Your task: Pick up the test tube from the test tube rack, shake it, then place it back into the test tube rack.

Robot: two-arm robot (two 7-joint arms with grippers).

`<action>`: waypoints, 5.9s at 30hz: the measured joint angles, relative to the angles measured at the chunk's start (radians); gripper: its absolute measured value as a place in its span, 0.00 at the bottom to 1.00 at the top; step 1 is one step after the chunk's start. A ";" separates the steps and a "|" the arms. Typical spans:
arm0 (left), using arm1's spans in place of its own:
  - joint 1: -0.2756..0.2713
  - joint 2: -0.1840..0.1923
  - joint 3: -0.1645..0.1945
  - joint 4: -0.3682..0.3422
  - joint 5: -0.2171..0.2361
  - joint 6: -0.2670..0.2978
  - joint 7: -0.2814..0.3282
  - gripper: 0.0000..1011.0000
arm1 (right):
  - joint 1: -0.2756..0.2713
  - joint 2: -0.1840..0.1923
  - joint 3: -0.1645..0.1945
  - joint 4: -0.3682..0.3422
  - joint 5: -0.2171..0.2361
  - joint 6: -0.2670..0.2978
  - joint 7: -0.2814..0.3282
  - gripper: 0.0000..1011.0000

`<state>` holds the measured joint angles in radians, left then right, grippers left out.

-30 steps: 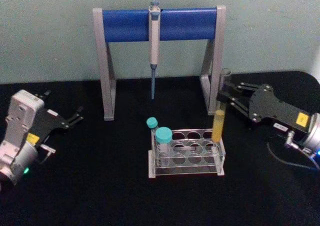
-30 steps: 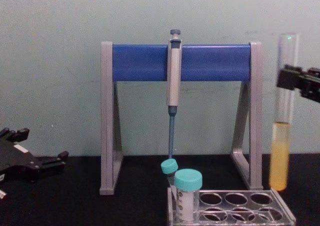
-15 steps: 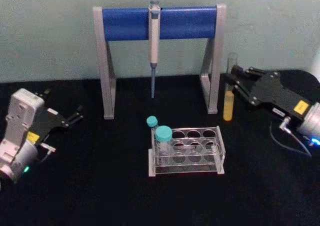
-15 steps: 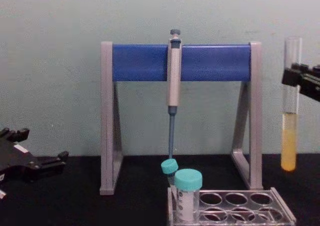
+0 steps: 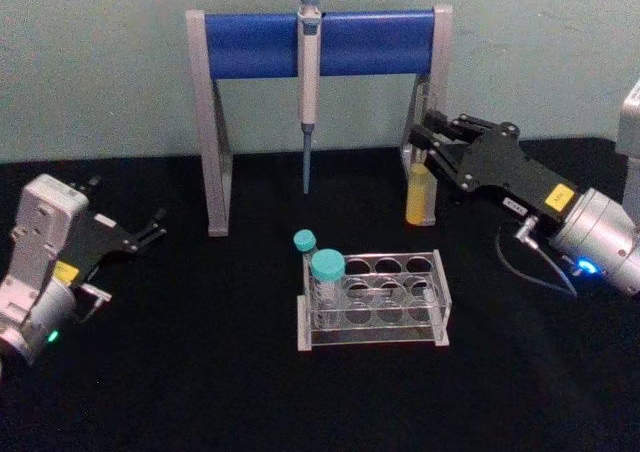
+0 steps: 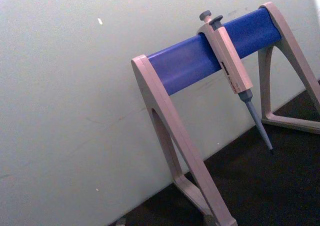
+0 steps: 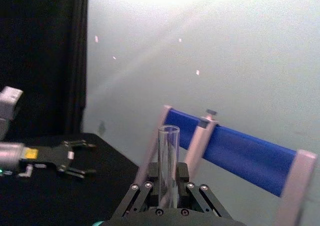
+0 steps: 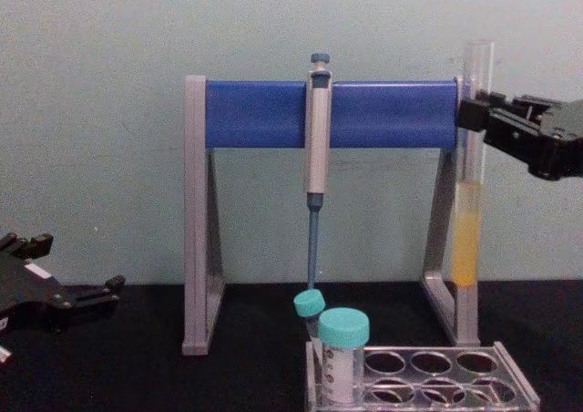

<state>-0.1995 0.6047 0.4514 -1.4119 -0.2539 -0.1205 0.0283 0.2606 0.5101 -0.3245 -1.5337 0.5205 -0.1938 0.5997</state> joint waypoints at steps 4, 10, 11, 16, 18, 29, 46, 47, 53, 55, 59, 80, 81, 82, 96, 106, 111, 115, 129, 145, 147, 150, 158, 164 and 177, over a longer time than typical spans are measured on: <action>0.000 0.000 0.000 0.000 0.000 0.000 0.000 0.99 | 0.000 -0.006 -0.006 -0.002 0.034 0.002 0.032 0.21; 0.000 0.000 0.000 0.000 0.000 0.000 0.000 0.99 | -0.006 0.002 -0.015 -0.010 0.109 0.006 0.105 0.21; 0.000 0.000 0.000 0.000 0.000 0.000 0.000 0.99 | -0.008 0.009 -0.019 -0.012 0.125 0.006 0.123 0.21; 0.000 0.000 0.000 0.000 0.000 0.000 0.000 0.99 | -0.019 0.036 -0.028 -0.019 0.168 0.013 0.170 0.21; 0.000 0.000 0.000 0.000 0.000 0.000 0.000 0.99 | -0.027 0.053 -0.028 -0.024 0.185 0.016 0.184 0.21; 0.000 0.000 0.000 0.000 0.000 0.000 0.000 0.99 | -0.061 0.109 -0.011 -0.030 0.186 -0.010 0.158 0.21; 0.000 0.000 0.000 0.000 0.000 0.000 0.000 0.99 | -0.026 0.064 -0.037 0.006 0.143 -0.029 0.135 0.21; 0.000 0.000 0.000 0.000 0.000 0.000 0.000 0.99 | -0.026 0.063 -0.038 0.006 0.143 -0.030 0.136 0.21; 0.000 0.000 0.000 0.000 0.000 0.000 0.000 0.99 | -0.020 0.056 -0.048 0.013 0.136 -0.031 0.140 0.21; 0.000 0.000 0.000 0.000 0.000 0.000 0.000 0.99 | -0.018 0.052 -0.051 0.019 0.132 -0.033 0.140 0.21; 0.000 0.000 0.000 0.000 0.000 0.000 0.000 0.99 | -0.014 0.046 -0.057 0.029 0.119 -0.034 0.132 0.21; 0.000 0.000 0.000 0.000 0.000 0.000 0.000 0.99 | 0.020 -0.009 -0.079 0.141 0.086 -0.036 0.121 0.21; 0.000 0.000 0.000 0.000 0.000 0.000 0.000 0.99 | 0.020 -0.009 -0.079 0.141 0.086 -0.036 0.121 0.21; 0.000 0.000 0.000 0.000 0.000 0.000 0.000 0.99 | 0.022 -0.012 -0.079 0.147 0.086 -0.037 0.122 0.21; 0.000 0.000 0.000 0.000 0.000 0.000 0.000 0.99 | 0.031 -0.028 -0.086 0.181 0.074 -0.042 0.126 0.21; 0.000 0.000 0.000 0.000 0.000 0.000 0.000 0.99 | 0.037 -0.035 -0.096 0.199 0.058 -0.041 0.125 0.21; 0.000 0.000 0.000 0.000 0.000 0.000 0.000 0.99 | 0.041 -0.041 -0.101 0.213 0.051 -0.039 0.125 0.21; 0.000 0.000 0.000 0.000 0.000 0.000 0.000 0.99 | 0.044 -0.045 -0.104 0.222 0.047 -0.036 0.125 0.21; 0.000 0.000 0.000 0.000 0.000 0.000 0.000 0.99 | 0.046 -0.049 -0.110 0.230 0.036 -0.033 0.125 0.21; 0.000 0.000 0.000 0.000 0.000 0.000 0.000 0.99 | 0.049 -0.051 -0.119 0.235 0.010 -0.032 0.116 0.21; 0.000 0.000 0.000 0.000 0.000 0.000 0.000 0.99 | 0.049 -0.051 -0.119 0.236 0.008 -0.031 0.113 0.21; 0.000 0.000 0.000 0.000 0.000 0.000 0.000 0.99 | 0.048 -0.051 -0.119 0.237 0.006 -0.030 0.111 0.21; 0.000 0.000 0.000 0.000 0.000 0.000 0.000 0.99 | 0.047 -0.052 -0.118 0.242 0.001 -0.027 0.110 0.21; 0.000 0.000 0.000 0.000 0.000 0.000 0.000 0.99 | 0.047 -0.053 -0.118 0.245 -0.004 -0.026 0.109 0.21; 0.000 0.000 0.000 0.000 0.000 0.000 0.000 0.99 | 0.049 -0.053 -0.121 0.248 -0.012 -0.023 0.109 0.21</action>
<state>-0.1995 0.6047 0.4514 -1.4119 -0.2539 -0.1205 0.0283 0.3094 0.4574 -0.4453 -1.2852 0.5088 -0.2165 0.7087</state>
